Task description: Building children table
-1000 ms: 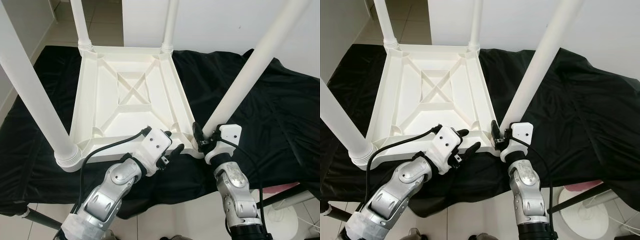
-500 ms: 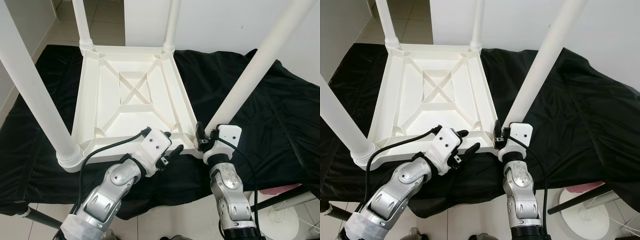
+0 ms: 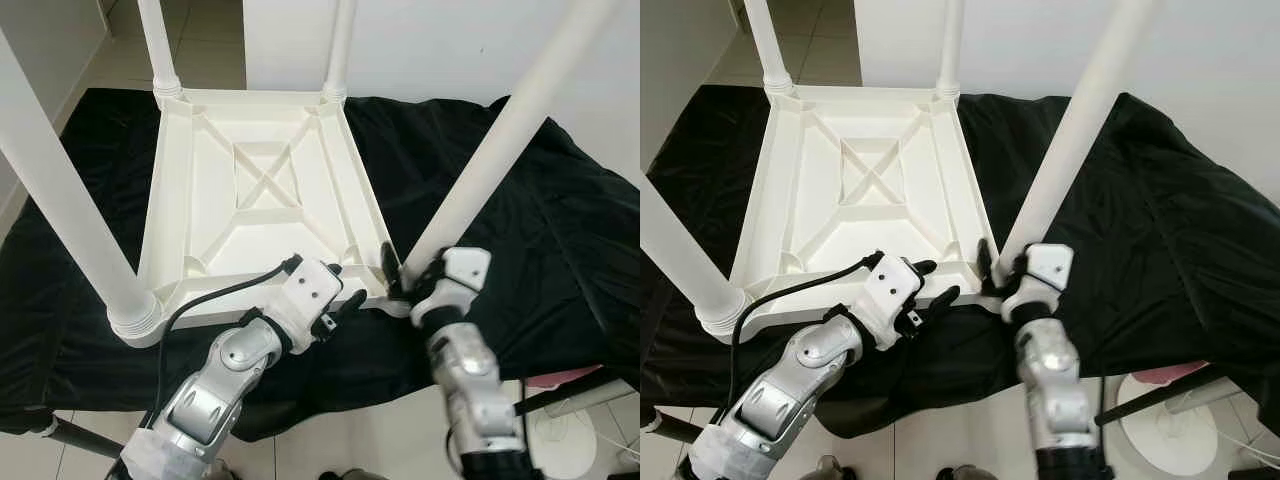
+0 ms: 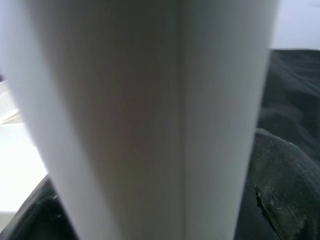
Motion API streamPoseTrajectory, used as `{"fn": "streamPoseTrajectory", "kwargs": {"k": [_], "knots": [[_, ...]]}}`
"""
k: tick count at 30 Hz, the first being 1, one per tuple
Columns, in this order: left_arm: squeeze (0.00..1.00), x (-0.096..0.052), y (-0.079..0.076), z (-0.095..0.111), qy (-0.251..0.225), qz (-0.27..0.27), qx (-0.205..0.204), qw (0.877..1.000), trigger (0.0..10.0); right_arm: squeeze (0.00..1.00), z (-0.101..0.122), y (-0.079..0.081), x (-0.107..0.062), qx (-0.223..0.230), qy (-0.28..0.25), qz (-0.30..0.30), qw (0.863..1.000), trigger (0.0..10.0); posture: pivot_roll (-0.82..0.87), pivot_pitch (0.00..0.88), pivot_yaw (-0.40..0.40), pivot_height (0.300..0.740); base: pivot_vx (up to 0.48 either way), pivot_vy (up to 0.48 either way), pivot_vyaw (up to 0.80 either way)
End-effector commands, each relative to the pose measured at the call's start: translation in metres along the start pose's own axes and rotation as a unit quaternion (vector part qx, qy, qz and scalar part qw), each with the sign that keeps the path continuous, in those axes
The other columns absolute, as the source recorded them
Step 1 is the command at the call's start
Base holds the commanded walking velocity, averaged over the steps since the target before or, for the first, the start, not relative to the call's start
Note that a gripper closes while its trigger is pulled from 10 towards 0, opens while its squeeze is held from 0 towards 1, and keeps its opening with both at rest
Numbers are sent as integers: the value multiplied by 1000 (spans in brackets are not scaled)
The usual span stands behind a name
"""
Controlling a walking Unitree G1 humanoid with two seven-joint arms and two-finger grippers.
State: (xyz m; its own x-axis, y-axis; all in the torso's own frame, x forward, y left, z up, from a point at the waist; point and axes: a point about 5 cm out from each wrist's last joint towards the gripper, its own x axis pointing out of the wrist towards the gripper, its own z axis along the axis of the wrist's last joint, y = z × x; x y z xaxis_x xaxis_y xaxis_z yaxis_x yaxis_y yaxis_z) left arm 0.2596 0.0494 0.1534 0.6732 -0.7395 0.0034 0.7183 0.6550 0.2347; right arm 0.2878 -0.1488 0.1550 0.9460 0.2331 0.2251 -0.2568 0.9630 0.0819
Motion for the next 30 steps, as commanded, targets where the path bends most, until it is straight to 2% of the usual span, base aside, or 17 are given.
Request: {"fn": "streamPoseTrajectory", "kwargs": {"k": [1, 3, 5, 7, 9, 12, 13, 14, 15, 21, 30], "knots": [[0, 0, -7, -4, 10, -33, -1, 999, 10000, 0, -6, 2, 0, 17, 17, 31, 999, 10000, 5, 114, -96, 740, 0, 0, 0], [0, 0, -8, -3, 7, -35, -2, 999, 10000, 0, -4, 2, 4, 8, 23, 73, 997, 10000, 7, 115, -99, 740, 0, 0, 0], [0, 0, -7, -3, 7, -34, -3, 999, 10000, 0, -2, 2, 7, -22, 25, 109, 994, 10000, 7, 115, -99, 740, 0, 0, 0], [0, 0, -7, -3, 7, -34, -3, 999, 10000, 0, -2, 2, 7, -22, 25, 109, 994, 10000, 7, 115, -99, 740, 0, 0, 0], [0, 0, -8, -3, 7, -33, -4, 999, 10000, 0, -3, -1, 9, -35, 36, 140, 989, 10000, 14, 116, -102, 740, 0, 0, 0], [0, -1, -8, -3, 7, -32, -3, 999, 10000, 0, -3, -2, 10, -40, 40, 156, 986, 10000, 19, 117, -106, 740, 0, 0, 0], [0, -1, -8, -3, 7, -31, -4, 1000, 10000, 0, -4, -4, 11, -42, 46, 178, 982, 4980, 19, 117, -106, 740, 0, 0, 0], [0, -1, -8, -3, 7, -31, -4, 1000, 10000, 0, -4, -4, 11, -42, 46, 178, 982, 4980, 19, 117, -106, 740, 0, 0, 0], [0, -2, -8, -3, 8, -29, -4, 1000, 10000, 0, -5, -6, 11, -43, 55, 193, 979, 157, 27, 115, -113, 740, 0, 0, 0], [0, -3, -7, -3, 9, -24, 3, 1000, 10000, 0, -13, -11, 9, -54, 80, 210, 973, 0, 33, 111, -120, 740, 0, 0, 0], [0, -2, -6, -3, 10, -23, 6, 1000, 10000, 0, -17, -11, 8, -50, 85, 200, 975, 0, 34, 109, -123, 740, 0, 0, 0]]}}
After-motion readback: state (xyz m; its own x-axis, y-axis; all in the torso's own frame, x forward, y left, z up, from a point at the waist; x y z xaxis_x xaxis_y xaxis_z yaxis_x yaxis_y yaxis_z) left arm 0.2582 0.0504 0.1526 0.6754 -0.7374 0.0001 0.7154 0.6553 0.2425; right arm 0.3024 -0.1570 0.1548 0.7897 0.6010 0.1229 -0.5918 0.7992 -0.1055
